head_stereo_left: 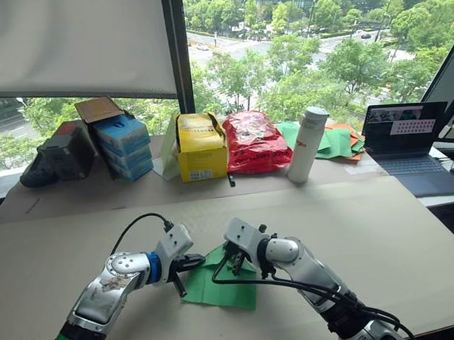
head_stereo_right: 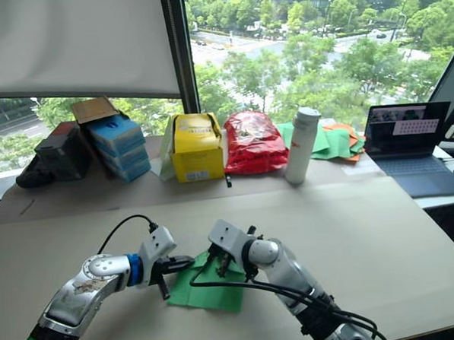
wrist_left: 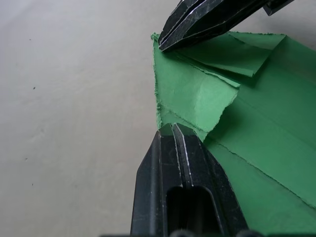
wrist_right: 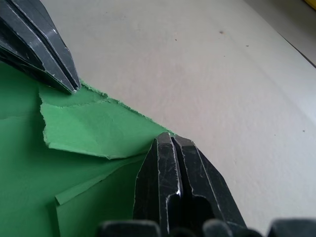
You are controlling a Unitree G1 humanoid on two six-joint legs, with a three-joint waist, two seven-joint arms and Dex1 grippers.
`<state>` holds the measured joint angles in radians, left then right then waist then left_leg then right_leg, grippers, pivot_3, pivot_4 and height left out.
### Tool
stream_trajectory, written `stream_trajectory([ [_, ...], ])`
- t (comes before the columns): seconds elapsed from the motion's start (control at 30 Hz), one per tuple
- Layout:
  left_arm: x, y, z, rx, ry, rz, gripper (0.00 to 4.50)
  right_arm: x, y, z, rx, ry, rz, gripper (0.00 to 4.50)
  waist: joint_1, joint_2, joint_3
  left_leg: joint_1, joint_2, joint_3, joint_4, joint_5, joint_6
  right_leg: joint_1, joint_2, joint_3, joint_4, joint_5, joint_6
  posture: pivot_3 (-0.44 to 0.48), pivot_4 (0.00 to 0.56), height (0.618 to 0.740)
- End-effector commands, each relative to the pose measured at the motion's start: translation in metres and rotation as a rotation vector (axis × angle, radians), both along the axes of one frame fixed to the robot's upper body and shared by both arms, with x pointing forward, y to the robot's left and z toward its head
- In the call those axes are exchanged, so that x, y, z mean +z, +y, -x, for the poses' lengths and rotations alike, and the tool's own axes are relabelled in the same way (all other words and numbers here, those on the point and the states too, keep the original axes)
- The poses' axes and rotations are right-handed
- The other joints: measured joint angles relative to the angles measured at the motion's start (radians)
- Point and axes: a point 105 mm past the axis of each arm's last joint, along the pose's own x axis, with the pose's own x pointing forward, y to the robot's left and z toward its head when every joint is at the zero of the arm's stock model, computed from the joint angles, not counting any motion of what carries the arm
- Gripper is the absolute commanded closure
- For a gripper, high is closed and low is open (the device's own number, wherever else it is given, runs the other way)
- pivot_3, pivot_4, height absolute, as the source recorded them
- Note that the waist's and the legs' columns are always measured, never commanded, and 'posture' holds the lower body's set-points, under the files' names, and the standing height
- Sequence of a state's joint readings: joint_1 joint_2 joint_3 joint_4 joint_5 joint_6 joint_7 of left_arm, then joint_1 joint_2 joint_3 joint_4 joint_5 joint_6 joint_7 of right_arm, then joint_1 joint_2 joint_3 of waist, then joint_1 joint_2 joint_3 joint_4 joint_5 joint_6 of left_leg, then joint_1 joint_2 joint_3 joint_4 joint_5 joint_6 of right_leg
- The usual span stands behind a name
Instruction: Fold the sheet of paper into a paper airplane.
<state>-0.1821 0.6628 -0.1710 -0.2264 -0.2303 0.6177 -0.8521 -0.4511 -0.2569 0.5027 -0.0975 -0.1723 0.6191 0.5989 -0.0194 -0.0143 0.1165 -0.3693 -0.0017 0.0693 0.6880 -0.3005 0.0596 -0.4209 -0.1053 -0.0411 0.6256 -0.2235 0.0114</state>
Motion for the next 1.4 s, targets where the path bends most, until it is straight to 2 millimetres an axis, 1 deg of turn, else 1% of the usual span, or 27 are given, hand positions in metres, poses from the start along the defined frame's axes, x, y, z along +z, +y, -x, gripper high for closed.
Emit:
stream_trajectory([
  [0.03,-0.025,0.019,0.015,0.052,0.12,-0.064,4.49,-0.025,-0.005,0.007,-0.004,0.098,0.049,4.5,0.001,0.0,0.0,0.0,0.0,0.0,-0.001,0.0,0.0,0.0,0.0,0.0,0.0,0.0,0.0,0.0,0.15,0.74],
  [0.2,-0.017,0.02,0.014,0.056,0.103,-0.06,4.49,-0.025,-0.003,0.007,0.005,0.098,0.046,4.5,0.0,0.001,0.0,0.0,0.0,0.0,-0.002,0.0,-0.001,-0.001,-0.001,0.0,0.0,0.0,-0.001,0.0,0.15,0.74],
  [0.3,-0.006,0.016,0.009,0.056,0.063,-0.033,4.49,-0.022,-0.002,0.007,0.008,0.088,0.038,4.5,0.0,0.001,0.0,0.0,0.0,0.0,-0.004,0.001,-0.001,-0.001,-0.001,0.0,0.0,-0.001,-0.001,0.0,0.15,0.74],
  [0.33,0.003,0.013,0.005,0.055,0.039,-0.005,4.49,-0.016,0.0,0.005,0.016,0.064,0.009,4.5,0.0,0.001,0.0,0.0,0.0,0.0,-0.005,0.001,-0.002,-0.001,-0.001,0.0,0.0,-0.001,-0.001,0.0,0.15,0.74],
  [0.4,0.026,0.01,-0.005,0.052,-0.025,0.039,4.49,0.012,0.005,0.001,0.025,-0.005,-0.114,4.5,0.002,0.001,0.001,0.0,0.0,0.0,-0.006,0.002,-0.003,-0.001,-0.001,0.0,0.0,-0.001,-0.002,0.0,0.15,0.74],
  [0.47,0.044,0.008,-0.011,0.049,-0.064,0.086,4.49,0.039,0.008,0.006,0.075,-0.059,-0.224,4.5,0.004,0.0,0.009,-0.003,0.0,0.0,-0.006,0.003,-0.004,-0.003,-0.001,0.0,0.0,0.0,-0.002,0.0,0.15,0.74],
  [0.53,0.058,0.005,-0.015,0.033,-0.092,0.126,4.49,0.063,0.005,0.005,0.064,-0.088,-0.325,4.5,0.007,0.0,0.012,-0.008,0.0,0.0,-0.006,0.004,-0.005,-0.007,-0.001,-0.001,0.001,0.0,-0.002,0.0,0.15,0.74],
  [0.57,0.062,0.003,-0.016,0.019,-0.1,0.137,4.49,0.072,0.002,0.005,0.056,-0.091,-0.368,4.5,0.007,0.0,0.013,-0.012,0.0,0.0,-0.005,0.004,-0.005,-0.01,-0.001,-0.001,0.001,0.0,-0.002,0.0,0.15,0.74],
  [0.63,0.065,-0.005,-0.018,-0.028,-0.109,0.143,4.49,0.088,-0.007,0.012,0.068,-0.091,-0.409,4.5,0.007,0.0,0.013,-0.021,-0.001,0.0,-0.004,0.01,-0.013,-0.018,0.0,-0.002,0.002,0.0,-0.002,0.0,0.15,0.74],
  [0.7,0.06,-0.012,-0.017,-0.069,-0.095,0.139,4.49,0.094,-0.016,0.017,0.066,-0.079,-0.418,4.5,0.008,0.0,0.013,-0.022,-0.001,0.0,-0.004,0.01,-0.013,-0.017,0.002,-0.003,0.002,0.001,-0.002,0.0,0.15,0.74],
  [0.83,0.041,-0.023,-0.015,-0.127,-0.071,0.117,4.49,0.088,-0.034,0.022,0.031,-0.034,-0.369,4.5,0.008,-0.001,0.013,-0.022,-0.002,0.001,-0.004,0.008,-0.009,-0.015,0.011,-0.005,0.0,0.001,0.0,0.0,0.15,0.74],
  [0.97,0.017,-0.025,-0.019,-0.15,-0.054,0.052,4.49,0.068,-0.048,0.04,0.067,0.021,-0.279,4.5,0.014,-0.002,0.014,-0.024,-0.002,0.001,-0.002,0.007,-0.007,-0.015,0.013,-0.007,-0.001,0.001,0.001,0.0,0.15,0.74],
  [1.03,0.001,-0.026,-0.019,-0.165,-0.047,0.011,4.49,0.055,-0.053,0.061,0.131,0.091,-0.245,4.5,0.018,-0.002,0.014,-0.024,-0.002,0.001,0.0,0.006,-0.007,-0.014,0.013,-0.008,-0.001,0.001,0.002,0.0,0.15,0.74],
  [1.07,-0.003,-0.027,-0.02,-0.173,-0.048,0.001,4.49,0.052,-0.054,0.067,0.15,0.115,-0.238,4.5,0.021,-0.002,0.014,-0.024,-0.002,0.001,0.002,0.003,-0.001,-0.014,0.013,-0.008,-0.002,0.001,0.002,0.0,0.15,0.74],
  [1.13,-0.006,-0.033,-0.02,-0.183,-0.044,0.016,4.49,0.046,-0.058,0.082,0.203,0.163,-0.218,4.5,0.028,-0.002,0.015,-0.021,-0.001,0.001,0.006,0.001,0.003,-0.011,0.013,-0.008,-0.002,0.001,0.002,0.0,0.15,0.74],
  [1.23,-0.007,-0.036,-0.022,-0.185,-0.049,0.004,4.49,0.045,-0.062,0.099,0.253,0.253,-0.249,4.5,0.031,-0.004,0.017,-0.013,0.0,0.0,0.008,-0.001,0.005,-0.001,0.011,-0.008,-0.003,0.001,0.004,0.0,0.15,0.74],
  [1.33,-0.015,-0.042,-0.01,-0.239,-0.031,-0.013,4.49,0.03,-0.064,0.134,0.38,0.358,-0.166,4.5,0.036,-0.005,0.016,-0.012,0.0,0.0,0.01,0.0,0.006,0.0,0.009,-0.007,-0.003,0.001,0.005,0.0,0.15,0.74],
  [1.4,-0.012,-0.043,-0.008,-0.227,-0.03,0.003,4.49,0.022,-0.063,0.145,0.393,0.388,-0.13,4.5,0.034,-0.006,0.016,-0.013,0.0,0.0,0.009,-0.001,0.006,0.0,0.006,-0.005,-0.003,0.002,0.005,0.0,0.15,0.74],
])
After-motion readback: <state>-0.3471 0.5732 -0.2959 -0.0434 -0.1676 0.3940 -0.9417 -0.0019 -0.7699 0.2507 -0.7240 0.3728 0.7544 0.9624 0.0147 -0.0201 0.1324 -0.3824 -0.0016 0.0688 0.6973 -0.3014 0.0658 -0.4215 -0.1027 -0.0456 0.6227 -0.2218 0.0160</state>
